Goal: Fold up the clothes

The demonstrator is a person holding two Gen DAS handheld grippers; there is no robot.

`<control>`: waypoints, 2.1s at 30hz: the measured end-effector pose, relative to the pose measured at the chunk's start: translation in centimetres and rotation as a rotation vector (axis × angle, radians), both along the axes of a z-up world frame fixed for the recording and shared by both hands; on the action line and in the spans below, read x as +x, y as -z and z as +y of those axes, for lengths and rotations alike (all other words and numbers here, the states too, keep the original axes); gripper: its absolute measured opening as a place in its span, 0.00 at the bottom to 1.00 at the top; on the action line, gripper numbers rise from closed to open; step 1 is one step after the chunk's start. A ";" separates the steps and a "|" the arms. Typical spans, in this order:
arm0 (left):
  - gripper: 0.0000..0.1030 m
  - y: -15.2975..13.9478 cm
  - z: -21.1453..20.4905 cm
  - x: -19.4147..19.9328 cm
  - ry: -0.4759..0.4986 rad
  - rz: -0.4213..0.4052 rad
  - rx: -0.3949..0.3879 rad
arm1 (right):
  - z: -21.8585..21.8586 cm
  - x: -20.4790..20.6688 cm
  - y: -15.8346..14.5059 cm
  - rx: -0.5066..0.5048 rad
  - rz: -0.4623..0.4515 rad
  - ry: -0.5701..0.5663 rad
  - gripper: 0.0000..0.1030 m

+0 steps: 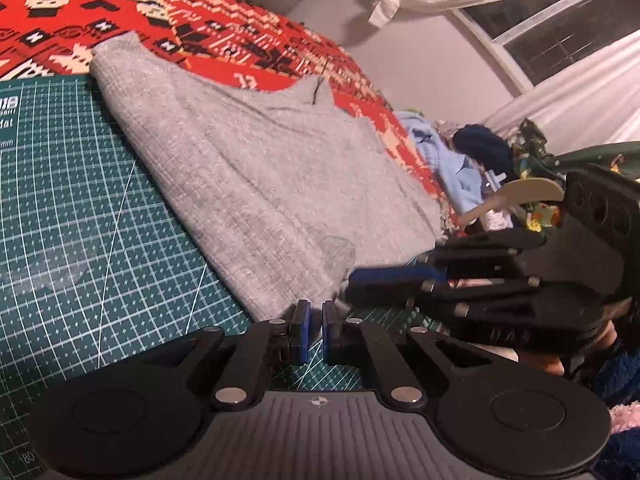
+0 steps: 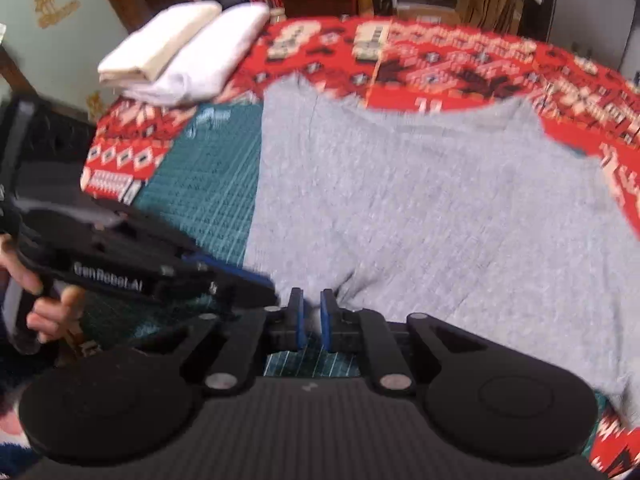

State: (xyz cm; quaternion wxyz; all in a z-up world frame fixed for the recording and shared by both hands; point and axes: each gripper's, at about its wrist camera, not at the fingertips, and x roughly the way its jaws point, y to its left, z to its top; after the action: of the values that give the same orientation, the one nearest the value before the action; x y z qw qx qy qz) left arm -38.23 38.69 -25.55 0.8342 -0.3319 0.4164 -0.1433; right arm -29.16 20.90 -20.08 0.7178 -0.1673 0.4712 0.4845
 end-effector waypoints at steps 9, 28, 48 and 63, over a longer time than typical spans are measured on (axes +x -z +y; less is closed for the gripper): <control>0.04 0.2 0.7 0.1 -0.072 -0.065 -0.047 | 0.1 2.0 1.7 -0.027 -0.008 0.090 0.10; 0.05 -0.3 0.5 0.2 -0.081 -0.175 -0.086 | -4.2 3.5 -0.2 0.069 0.009 0.224 0.11; 0.06 0.4 0.6 0.9 -0.085 -0.148 -0.068 | -6.3 6.3 1.0 0.101 -0.084 0.388 0.27; 0.06 0.9 0.8 1.1 -0.092 -0.126 -0.071 | -3.4 7.1 3.0 0.072 -0.215 0.338 0.06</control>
State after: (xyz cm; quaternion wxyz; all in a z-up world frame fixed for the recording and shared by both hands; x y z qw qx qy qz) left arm -37.09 39.52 -26.45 0.8522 -0.3703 0.3421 -0.1401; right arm -22.04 17.54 -23.05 0.8407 -0.1109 0.3954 0.3530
